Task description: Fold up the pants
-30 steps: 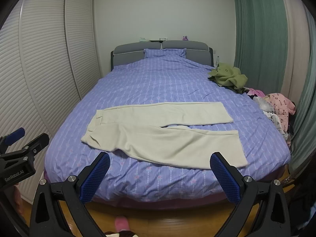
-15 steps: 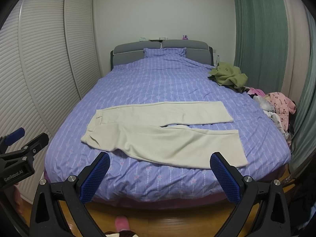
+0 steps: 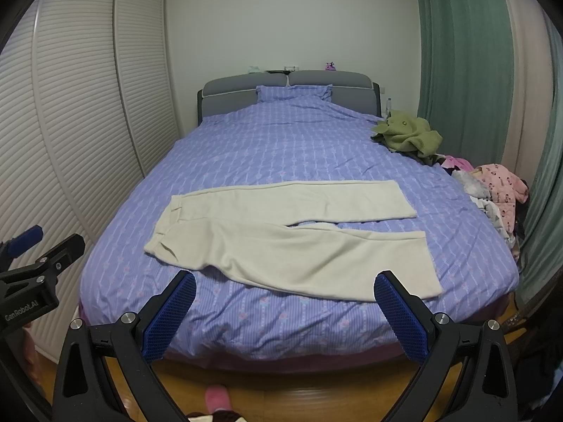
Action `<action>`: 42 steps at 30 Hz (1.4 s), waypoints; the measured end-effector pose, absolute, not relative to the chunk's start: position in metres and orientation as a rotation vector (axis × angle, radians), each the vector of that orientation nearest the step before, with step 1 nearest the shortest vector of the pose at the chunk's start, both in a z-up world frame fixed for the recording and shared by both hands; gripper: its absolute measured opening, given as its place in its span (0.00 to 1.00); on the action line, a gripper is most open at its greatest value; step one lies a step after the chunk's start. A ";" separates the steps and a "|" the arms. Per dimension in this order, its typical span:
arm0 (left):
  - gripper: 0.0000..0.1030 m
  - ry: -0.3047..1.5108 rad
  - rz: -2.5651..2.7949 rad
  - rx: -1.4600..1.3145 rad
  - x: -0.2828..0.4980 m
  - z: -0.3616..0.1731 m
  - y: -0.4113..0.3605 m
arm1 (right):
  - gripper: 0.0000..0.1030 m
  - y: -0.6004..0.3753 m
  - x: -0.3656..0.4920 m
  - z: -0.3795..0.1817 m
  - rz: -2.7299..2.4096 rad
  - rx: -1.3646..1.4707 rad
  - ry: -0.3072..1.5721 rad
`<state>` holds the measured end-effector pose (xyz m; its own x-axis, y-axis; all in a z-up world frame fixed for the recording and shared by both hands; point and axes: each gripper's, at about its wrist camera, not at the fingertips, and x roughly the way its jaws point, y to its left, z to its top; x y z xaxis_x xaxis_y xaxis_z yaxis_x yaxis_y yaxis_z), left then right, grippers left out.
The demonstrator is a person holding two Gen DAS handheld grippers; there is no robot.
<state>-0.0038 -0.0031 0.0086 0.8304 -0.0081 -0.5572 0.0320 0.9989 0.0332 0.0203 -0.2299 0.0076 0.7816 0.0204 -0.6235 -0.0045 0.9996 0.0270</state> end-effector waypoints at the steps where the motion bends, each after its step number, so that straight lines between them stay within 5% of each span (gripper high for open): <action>1: 1.00 0.591 -0.022 0.042 -0.003 0.009 -0.003 | 1.00 -0.230 0.020 0.007 0.014 0.025 0.674; 42: 1.00 0.667 0.056 0.042 0.035 -0.024 0.029 | 1.00 -0.219 0.064 -0.026 0.044 0.059 0.778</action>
<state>0.0353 0.0294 -0.0239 0.7844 0.0655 -0.6168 -0.0386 0.9976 0.0568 0.0636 -0.2186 -0.0264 0.7117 0.0616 -0.6998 -0.0177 0.9974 0.0698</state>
